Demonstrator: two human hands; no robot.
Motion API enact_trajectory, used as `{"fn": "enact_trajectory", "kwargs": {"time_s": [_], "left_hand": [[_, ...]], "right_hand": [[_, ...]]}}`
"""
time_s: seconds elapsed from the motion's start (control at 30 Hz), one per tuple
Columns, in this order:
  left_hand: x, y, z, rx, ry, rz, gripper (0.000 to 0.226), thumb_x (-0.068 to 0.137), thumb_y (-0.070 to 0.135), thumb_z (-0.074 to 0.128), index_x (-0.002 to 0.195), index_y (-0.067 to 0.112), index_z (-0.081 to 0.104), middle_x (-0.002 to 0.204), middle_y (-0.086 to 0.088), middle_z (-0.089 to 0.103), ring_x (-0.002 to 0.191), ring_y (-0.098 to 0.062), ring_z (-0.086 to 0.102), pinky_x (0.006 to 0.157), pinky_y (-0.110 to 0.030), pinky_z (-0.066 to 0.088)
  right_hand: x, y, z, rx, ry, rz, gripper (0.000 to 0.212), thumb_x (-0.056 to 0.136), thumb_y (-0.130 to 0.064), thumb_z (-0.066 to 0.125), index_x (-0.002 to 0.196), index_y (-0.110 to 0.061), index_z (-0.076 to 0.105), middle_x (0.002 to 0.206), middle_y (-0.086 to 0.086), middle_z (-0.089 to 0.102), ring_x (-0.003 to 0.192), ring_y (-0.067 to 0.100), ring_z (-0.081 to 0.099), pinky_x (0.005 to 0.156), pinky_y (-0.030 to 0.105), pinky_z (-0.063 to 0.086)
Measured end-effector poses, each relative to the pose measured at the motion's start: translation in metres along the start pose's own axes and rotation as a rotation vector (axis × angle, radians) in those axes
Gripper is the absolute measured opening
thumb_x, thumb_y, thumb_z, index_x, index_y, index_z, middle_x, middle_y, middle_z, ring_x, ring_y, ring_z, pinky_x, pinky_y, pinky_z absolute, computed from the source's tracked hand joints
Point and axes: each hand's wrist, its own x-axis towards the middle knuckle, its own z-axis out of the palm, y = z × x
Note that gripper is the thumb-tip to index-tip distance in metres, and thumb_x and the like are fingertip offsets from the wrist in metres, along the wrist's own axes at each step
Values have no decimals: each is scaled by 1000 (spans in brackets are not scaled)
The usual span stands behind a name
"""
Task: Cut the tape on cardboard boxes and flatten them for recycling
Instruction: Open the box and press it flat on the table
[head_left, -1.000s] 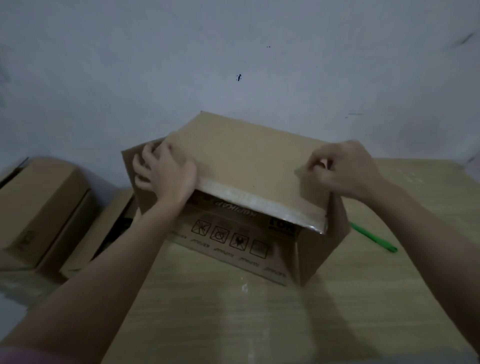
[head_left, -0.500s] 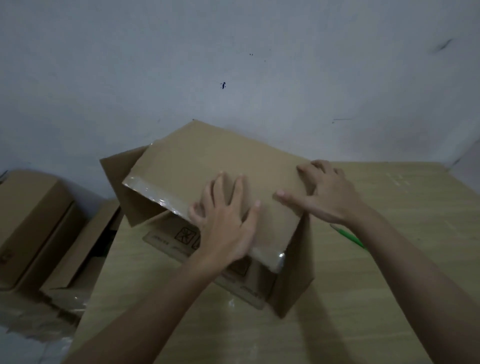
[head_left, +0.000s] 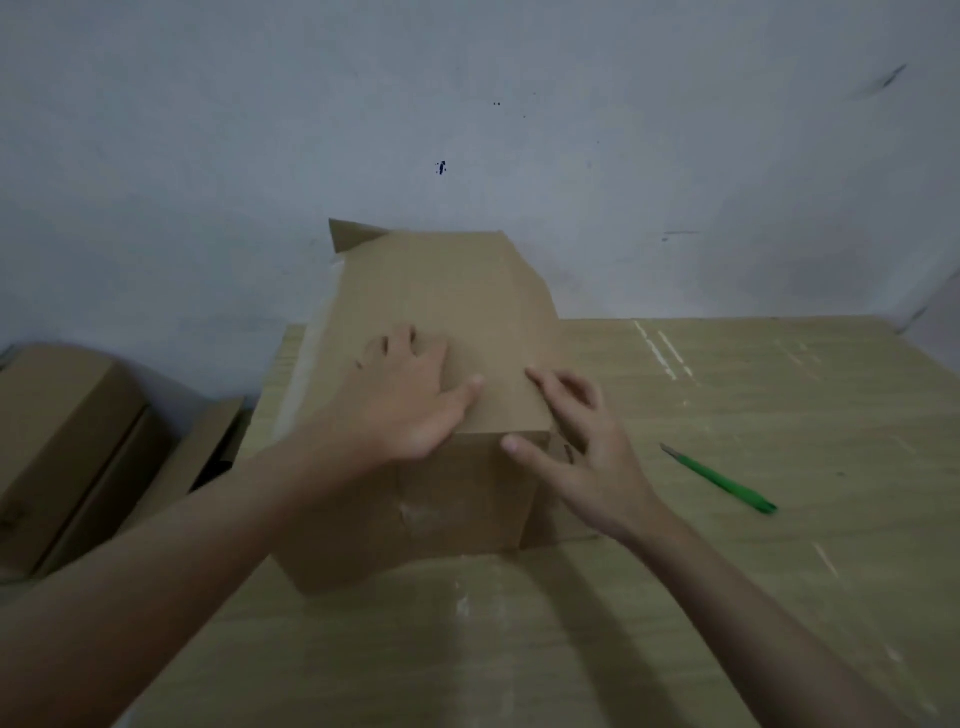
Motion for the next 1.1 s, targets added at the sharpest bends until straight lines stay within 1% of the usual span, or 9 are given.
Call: {"fn": "enact_trajectory", "kwargs": {"time_s": [0.27,0.4,0.47,0.6,0.67,0.73,0.87,1.0,1.1], "left_hand": [[5,-37,8,47,49,337,112,54,94,-1,149,37,14,158,4,13,145,-26,8,116,-45,12],[23,-78,-1,-164,34,680,82,76,84,23,143,36,28,153,2,29,142,-16,21,115,-29,14],[35,-87,-1,-141,88,798,74,86,72,32,142,25,40,147,-3,40,137,-17,34,112,-31,25],[47,-89,-2,-40,329,844,63,95,57,30,130,12,57,128,-11,56,117,-24,50,95,-34,38],[49,-84,-1,-8,413,841,57,97,50,32,126,11,61,122,-11,59,110,-24,53,90,-35,41],[48,-76,2,-5,498,831,47,97,42,38,118,10,66,116,-9,62,103,-24,56,84,-34,46],[30,-55,9,-227,551,740,56,97,50,34,113,8,67,110,-9,63,100,-23,58,84,-39,49],[1,-32,24,-423,534,897,66,94,55,34,137,5,39,126,-10,54,115,-19,52,98,-28,40],[0,-19,27,-626,697,866,37,100,29,37,131,9,32,131,-14,47,118,-17,51,96,-20,40]], "right_hand": [[-25,-9,26,-4,-52,-165,55,76,-58,60,128,-46,49,142,-2,37,131,4,39,111,27,32],[-35,0,29,14,-65,-271,47,82,-37,64,128,-27,58,141,-2,44,128,12,44,107,30,37],[-36,5,32,-67,122,-217,51,81,-38,65,130,-26,56,137,-3,44,126,15,43,107,37,38],[-25,4,26,123,443,496,95,71,-38,80,147,-20,26,146,7,22,135,21,28,112,33,27],[-14,6,18,592,436,655,80,75,-25,77,140,-17,31,143,11,38,123,24,47,99,40,44],[-3,4,10,972,391,625,38,84,-8,66,117,-13,49,126,14,58,102,23,63,77,38,56],[19,-26,-14,993,402,404,31,85,4,60,112,-12,55,102,6,68,78,11,68,65,27,58],[44,-61,-26,932,377,340,32,88,-10,64,117,-8,51,113,9,65,101,21,65,69,27,58],[56,-75,-22,979,388,311,30,92,-25,59,115,-10,47,117,12,60,104,23,64,70,28,58]]}}
